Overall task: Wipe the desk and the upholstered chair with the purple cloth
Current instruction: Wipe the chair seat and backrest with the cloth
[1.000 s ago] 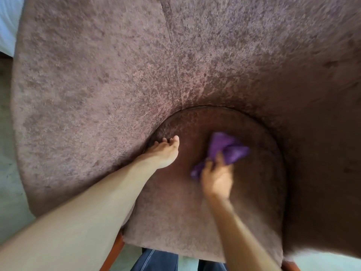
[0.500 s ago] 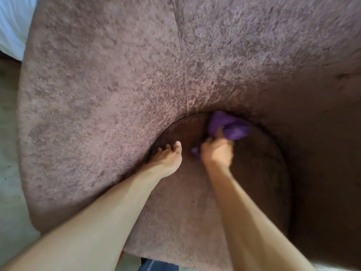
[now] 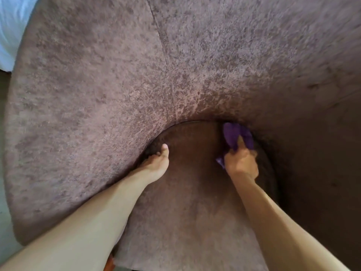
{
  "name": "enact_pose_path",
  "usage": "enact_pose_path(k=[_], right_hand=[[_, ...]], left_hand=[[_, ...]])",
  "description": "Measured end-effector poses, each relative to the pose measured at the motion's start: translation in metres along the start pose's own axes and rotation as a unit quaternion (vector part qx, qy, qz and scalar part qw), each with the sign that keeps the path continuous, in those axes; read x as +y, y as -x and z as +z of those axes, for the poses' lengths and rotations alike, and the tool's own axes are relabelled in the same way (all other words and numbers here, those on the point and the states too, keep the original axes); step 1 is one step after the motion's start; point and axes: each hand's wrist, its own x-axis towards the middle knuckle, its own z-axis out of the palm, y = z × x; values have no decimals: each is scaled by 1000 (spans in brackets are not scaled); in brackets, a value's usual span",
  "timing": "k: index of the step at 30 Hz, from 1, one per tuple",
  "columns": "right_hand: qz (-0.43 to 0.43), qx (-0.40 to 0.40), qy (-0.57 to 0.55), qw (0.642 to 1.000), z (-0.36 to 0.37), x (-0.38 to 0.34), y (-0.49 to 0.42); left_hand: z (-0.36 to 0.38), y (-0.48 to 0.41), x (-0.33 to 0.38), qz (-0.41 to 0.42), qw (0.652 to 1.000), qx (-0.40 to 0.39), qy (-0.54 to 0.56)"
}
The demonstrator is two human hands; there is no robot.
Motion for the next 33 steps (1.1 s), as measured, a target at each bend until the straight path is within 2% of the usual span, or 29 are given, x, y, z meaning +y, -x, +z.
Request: enact_pose_path(k=[2, 4, 5, 7, 11, 12, 13, 15, 18, 20, 24, 26, 28, 31, 32, 33], right_hand=[[73, 38, -115, 990, 2, 20, 5], [125, 68, -255, 956, 1, 23, 9], [157, 72, -357, 918, -1, 13, 10], [227, 17, -548, 805, -5, -21, 13], [238, -212, -722, 614, -8, -133, 26], [246, -248, -746, 567, -7, -157, 34], [260, -273, -756, 535, -7, -173, 43], [272, -299, -769, 495, -22, -175, 55], [256, -284, -783, 491, -86, -142, 41], [275, -243, -816, 446, -142, -112, 24], [296, -164, -876, 343, -243, -48, 35], [291, -159, -884, 329, -278, -28, 51], [276, -158, -885, 341, -308, -24, 64], [236, -134, -869, 413, -333, -58, 81], [209, -127, -858, 452, -332, -81, 87], [177, -131, -840, 496, -328, -109, 94]], left_hand=[[3, -3, -5, -8, 1000, -6, 3], [6, -8, -8, -18, 1000, -3, 3], [8, -11, -9, -25, 1000, -1, 0], [12, -15, -10, -35, 999, 1, -9], [14, -18, -6, -41, 999, 17, -2], [13, -17, -5, -37, 999, 27, 9], [11, -14, -6, -34, 999, 32, 25], [5, -6, -6, -20, 997, 15, 79], [-7, 12, 0, -4, 977, 52, 205], [-27, 33, 21, -19, 940, 58, 335], [-81, 99, 81, -3, 842, -44, 538], [-113, 136, 110, 38, 790, -95, 604], [-147, 177, 136, 81, 738, -139, 655], [-198, 224, 158, 106, 634, -188, 743], [-214, 236, 161, 78, 603, -194, 769], [-227, 242, 161, 39, 592, -185, 784]])
